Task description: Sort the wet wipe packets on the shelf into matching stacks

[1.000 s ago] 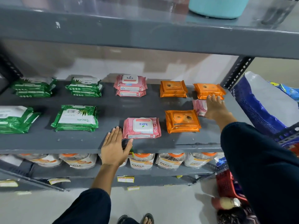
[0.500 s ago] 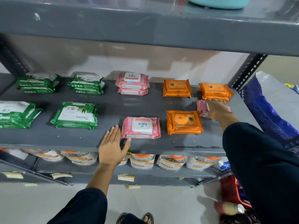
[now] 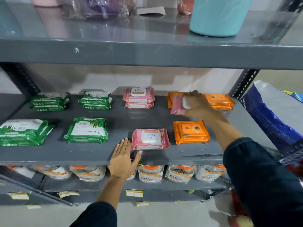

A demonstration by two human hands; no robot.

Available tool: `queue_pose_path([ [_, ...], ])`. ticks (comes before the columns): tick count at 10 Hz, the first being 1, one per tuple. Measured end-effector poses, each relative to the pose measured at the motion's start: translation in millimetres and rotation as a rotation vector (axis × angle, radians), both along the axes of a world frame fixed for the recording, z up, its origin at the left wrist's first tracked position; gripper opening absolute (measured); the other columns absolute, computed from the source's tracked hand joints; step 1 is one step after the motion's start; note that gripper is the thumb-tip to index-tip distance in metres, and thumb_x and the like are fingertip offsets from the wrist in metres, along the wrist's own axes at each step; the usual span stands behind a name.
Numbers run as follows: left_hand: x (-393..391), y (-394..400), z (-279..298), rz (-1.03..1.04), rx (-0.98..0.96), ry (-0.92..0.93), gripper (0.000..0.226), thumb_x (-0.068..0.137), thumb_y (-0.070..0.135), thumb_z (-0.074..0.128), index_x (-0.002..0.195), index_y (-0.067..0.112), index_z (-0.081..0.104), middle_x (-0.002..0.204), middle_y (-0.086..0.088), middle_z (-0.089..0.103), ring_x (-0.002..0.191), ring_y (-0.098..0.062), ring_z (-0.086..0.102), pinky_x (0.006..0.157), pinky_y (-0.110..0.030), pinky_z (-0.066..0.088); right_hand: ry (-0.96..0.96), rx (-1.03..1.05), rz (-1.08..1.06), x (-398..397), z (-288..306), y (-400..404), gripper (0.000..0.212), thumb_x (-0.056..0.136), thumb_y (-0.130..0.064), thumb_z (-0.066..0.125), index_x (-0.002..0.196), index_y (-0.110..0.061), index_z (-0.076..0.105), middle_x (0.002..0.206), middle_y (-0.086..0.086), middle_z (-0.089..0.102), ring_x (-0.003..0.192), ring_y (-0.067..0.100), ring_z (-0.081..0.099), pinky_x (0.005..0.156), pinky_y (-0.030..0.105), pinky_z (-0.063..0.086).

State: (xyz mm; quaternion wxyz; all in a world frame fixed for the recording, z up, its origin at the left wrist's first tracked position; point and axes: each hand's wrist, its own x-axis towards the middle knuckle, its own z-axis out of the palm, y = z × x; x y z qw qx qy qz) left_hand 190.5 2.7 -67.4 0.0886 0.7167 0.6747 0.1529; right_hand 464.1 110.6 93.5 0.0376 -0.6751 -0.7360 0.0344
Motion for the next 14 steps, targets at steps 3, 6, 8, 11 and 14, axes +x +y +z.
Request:
queue_pose_path([
  [3,-23,-8,15,-0.105,0.027,-0.025,0.105,0.071,0.080,0.007,0.142,0.006,0.026,0.150,-0.011,0.026,0.138,-0.022,0.020,0.109,-0.027,0.010,0.005,-0.210,0.205,-114,-8,-41,0.072,0.074,-0.047,0.072,0.133,-0.023,0.040,0.130,0.012,0.043,0.126,0.033,0.041,0.100,0.045,0.044],
  [6,-39,-17,14,-0.248,-0.042,-0.039,0.086,0.086,0.068,0.029,0.145,0.007,0.017,0.153,-0.009,0.016,0.140,-0.019,0.010,0.108,-0.023,0.001,-0.079,-0.257,0.116,-137,-33,-67,0.076,0.080,-0.014,0.068,0.146,-0.015,0.029,0.142,0.018,0.035,0.133,0.038,0.034,0.109,0.047,0.036],
  [8,-42,-15,16,-0.272,-0.089,-0.034,0.083,0.086,0.067,0.028,0.146,0.010,0.014,0.154,-0.006,0.013,0.140,-0.018,0.008,0.109,-0.026,0.005,-0.107,-0.239,0.109,-141,-40,-69,0.085,0.079,-0.010,0.068,0.149,-0.014,0.020,0.147,0.018,0.030,0.139,0.038,0.027,0.115,0.046,0.030],
  [11,-36,-12,18,-0.253,-0.099,-0.042,0.086,0.084,0.069,0.028,0.145,0.009,0.015,0.154,-0.006,0.013,0.140,-0.018,0.007,0.110,-0.026,0.006,-0.164,-0.204,0.166,-140,-47,-63,0.089,0.082,-0.020,0.068,0.151,-0.018,0.010,0.151,0.017,0.027,0.141,0.037,0.024,0.116,0.048,0.026],
  [14,-14,-18,36,-0.062,0.102,-0.347,0.099,0.074,0.078,0.021,0.141,0.006,0.027,0.148,-0.013,0.030,0.135,-0.027,0.028,0.108,-0.040,0.022,0.151,-0.128,0.146,-131,-40,-83,0.102,0.083,-0.026,0.068,0.151,-0.016,-0.007,0.162,0.011,0.005,0.149,0.029,0.001,0.123,0.048,0.007],
])
